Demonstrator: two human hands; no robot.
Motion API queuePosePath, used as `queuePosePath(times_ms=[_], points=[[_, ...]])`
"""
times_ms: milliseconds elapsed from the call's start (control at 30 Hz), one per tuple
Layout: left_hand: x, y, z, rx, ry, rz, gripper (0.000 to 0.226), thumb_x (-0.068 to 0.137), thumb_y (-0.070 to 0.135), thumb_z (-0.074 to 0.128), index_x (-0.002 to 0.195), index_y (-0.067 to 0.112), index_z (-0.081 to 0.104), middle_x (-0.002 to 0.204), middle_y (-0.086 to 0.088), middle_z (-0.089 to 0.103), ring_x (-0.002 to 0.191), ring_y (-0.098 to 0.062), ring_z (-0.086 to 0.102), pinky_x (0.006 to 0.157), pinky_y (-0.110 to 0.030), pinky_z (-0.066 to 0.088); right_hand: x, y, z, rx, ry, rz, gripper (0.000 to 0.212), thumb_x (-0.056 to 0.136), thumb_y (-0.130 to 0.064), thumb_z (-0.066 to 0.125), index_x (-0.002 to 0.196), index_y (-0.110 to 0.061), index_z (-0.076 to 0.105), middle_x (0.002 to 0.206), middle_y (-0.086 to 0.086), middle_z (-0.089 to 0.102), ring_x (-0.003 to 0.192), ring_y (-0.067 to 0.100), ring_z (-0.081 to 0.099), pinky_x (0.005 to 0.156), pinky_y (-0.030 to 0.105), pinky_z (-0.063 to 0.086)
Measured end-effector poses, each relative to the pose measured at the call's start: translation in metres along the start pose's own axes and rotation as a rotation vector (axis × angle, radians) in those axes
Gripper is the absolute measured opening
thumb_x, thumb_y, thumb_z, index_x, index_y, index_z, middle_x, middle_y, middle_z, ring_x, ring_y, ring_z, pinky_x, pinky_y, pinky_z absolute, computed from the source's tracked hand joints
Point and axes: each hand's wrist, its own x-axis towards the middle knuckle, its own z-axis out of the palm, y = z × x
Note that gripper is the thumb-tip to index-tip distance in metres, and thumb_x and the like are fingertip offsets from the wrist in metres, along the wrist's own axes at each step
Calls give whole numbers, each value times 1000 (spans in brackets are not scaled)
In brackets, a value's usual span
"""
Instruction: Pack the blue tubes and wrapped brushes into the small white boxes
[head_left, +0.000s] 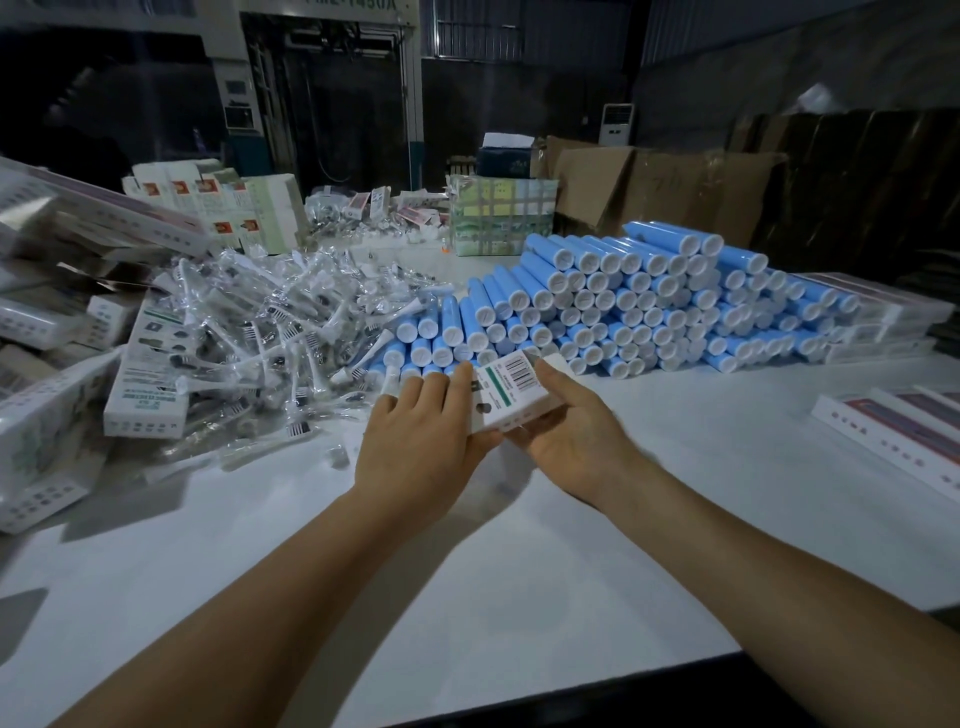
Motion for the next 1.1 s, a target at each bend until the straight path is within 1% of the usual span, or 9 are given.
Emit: queuePosePath(times_ms=[133,267,333,467,567,633,800,933,1100], points=[[0,-1,0,-34,0,52,82,86,61,14,149,9,21,132,-5,47,115,-24,45,90,-37,37,3,2,-4,-106,31,-120,29,82,-5,62,111,-4,62,100,17,71,91,27,70,77,37,58],[-2,2,1,-5,-4,100,79,87,59,12,149,10,17,133,-4,44,113,-22,44,90,-35,38,0,7,-6,-820,224,-442,18,92,-5,51,99,-11,66,84,1,70,79,19,69,68,28,58],[-2,2,1,7,-3,101,79,87,59,11,149,10,16,133,-3,43,113,-21,43,90,-34,37,-5,10,-5,-1162,182,-615,30,95,-7,44,119,-14,61,90,-5,65,76,11,64,62,16,54],[-3,4,-1,24,8,91,80,88,57,9,150,7,15,133,-5,43,114,-23,43,89,-35,37,-8,12,-5,-1419,124,-790,32,100,-15,38,128,-5,49,106,8,62,87,15,60,67,18,52],[-3,4,-1,41,-2,111,80,88,56,5,150,6,11,133,-5,41,115,-23,42,90,-36,37,-11,10,-5,-1419,100,-725,39,100,-32,39,132,-10,46,109,7,64,96,19,62,83,36,53],[-4,4,-1,41,-2,109,80,88,56,6,150,7,12,133,-5,42,114,-23,43,90,-35,37,-13,11,-5,-1315,89,-656,43,101,-37,36,133,-11,48,101,2,66,89,13,65,80,34,55],[-4,4,-4,61,-18,59,80,87,57,8,150,8,12,136,-6,41,117,-23,42,90,-36,36,-6,2,1,-545,61,-217,35,102,-32,37,103,-13,66,96,12,72,87,21,68,73,36,57],[-3,3,-8,56,-43,52,79,88,56,15,149,5,21,133,-9,47,114,-26,46,87,-38,39,-4,2,1,-507,49,-226,21,100,-18,43,114,-19,59,101,12,66,91,21,64,81,39,56],[-5,1,-8,9,31,93,72,88,49,40,136,-4,45,112,-17,61,95,-33,58,72,-43,47,-4,2,-2,-519,64,-266,31,100,-13,40,130,-14,51,100,10,68,94,21,65,86,42,55]])
